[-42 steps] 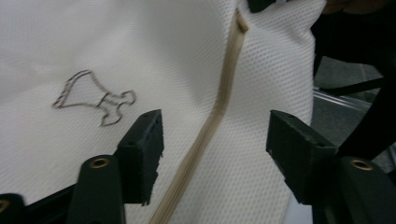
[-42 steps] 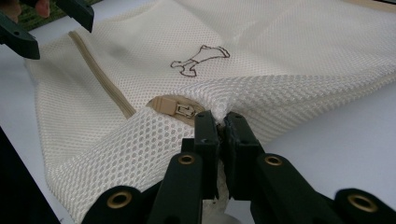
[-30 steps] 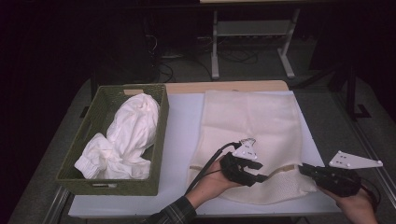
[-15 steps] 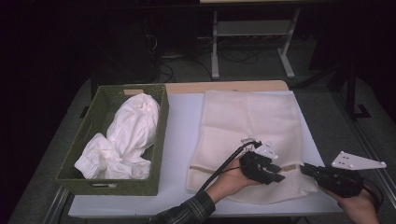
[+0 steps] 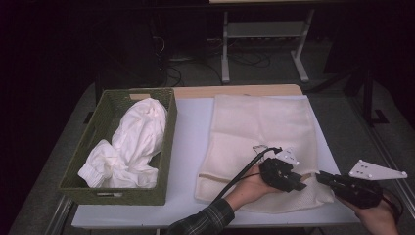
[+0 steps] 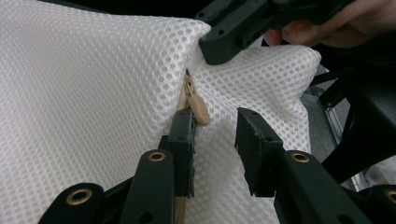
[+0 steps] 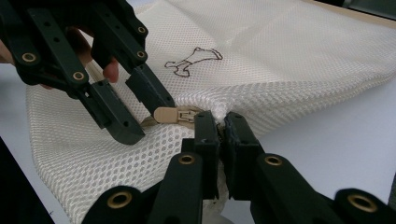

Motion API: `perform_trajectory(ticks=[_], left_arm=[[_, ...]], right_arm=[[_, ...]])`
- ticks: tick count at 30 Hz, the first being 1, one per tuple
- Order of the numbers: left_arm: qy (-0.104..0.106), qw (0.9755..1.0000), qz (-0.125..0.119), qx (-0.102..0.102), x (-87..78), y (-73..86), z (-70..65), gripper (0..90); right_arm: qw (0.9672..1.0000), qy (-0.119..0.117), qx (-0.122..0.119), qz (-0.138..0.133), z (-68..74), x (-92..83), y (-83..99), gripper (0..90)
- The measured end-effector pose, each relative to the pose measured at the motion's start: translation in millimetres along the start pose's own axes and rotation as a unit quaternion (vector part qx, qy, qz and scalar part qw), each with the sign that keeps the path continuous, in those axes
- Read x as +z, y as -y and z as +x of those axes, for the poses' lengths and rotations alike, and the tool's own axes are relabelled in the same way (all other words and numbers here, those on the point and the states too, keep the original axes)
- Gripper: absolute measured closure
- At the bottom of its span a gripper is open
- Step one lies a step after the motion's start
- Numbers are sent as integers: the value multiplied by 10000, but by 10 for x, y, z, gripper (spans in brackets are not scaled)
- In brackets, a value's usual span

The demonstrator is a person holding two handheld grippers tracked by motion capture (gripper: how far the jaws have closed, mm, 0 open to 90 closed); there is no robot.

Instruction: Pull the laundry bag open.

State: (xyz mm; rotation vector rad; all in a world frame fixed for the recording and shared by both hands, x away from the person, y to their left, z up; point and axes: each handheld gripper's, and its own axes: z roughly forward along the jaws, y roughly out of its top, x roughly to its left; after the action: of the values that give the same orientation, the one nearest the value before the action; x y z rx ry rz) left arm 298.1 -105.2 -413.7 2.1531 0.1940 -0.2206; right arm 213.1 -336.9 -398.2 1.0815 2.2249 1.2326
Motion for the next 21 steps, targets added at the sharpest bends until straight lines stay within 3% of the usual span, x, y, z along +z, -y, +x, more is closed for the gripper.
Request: perform_trajectory(ticks=[11, 16, 18, 21], left_arm=[[-182, 9998, 108, 61, 138, -9, 8, 761], [-249, 9996, 78, -46, 179, -9, 6, 694], [-299, 9995, 59, -96, 202, -11, 4, 694], [-530, 9985, 95, -17, 236, -18, -14, 733]], right_arm=[[10000, 17, -42, -26, 9, -12, -4, 844], [10000, 18, -55, -20, 8, -8, -4, 844], [10000, 24, -59, -22, 12, -11, -7, 844], [10000, 19, -62, -20, 13, -9, -6, 844]])
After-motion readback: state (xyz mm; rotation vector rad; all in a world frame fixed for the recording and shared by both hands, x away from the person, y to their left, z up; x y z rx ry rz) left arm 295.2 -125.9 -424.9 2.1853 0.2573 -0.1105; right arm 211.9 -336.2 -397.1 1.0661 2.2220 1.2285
